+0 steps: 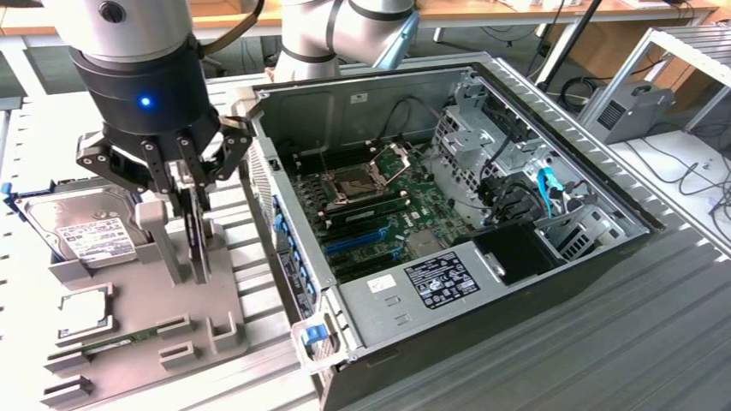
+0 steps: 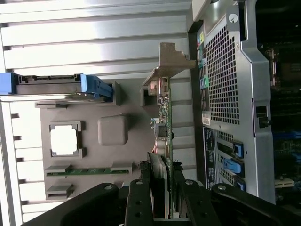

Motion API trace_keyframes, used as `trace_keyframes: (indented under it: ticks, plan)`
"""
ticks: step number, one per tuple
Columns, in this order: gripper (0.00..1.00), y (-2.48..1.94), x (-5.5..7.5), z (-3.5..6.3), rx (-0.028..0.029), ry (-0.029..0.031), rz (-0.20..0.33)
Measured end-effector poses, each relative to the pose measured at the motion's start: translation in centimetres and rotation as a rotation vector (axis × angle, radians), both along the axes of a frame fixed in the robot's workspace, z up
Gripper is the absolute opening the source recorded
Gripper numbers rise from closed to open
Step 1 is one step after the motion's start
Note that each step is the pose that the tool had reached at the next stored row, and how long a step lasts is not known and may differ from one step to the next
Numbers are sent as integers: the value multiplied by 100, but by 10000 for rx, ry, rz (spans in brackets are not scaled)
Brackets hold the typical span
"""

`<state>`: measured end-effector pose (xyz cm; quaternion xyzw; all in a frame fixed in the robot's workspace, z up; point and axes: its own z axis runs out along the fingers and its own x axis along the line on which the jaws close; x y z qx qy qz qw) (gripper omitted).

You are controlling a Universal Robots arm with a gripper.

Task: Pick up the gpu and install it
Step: 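Pick up the gpu and move the gpu toward the slot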

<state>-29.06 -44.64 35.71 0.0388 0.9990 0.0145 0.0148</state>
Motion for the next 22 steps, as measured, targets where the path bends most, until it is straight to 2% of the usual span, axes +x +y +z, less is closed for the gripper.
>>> trace_keyframes:
  ticks: [22]
  plan:
    - [29,0,0,187,0,0,0]
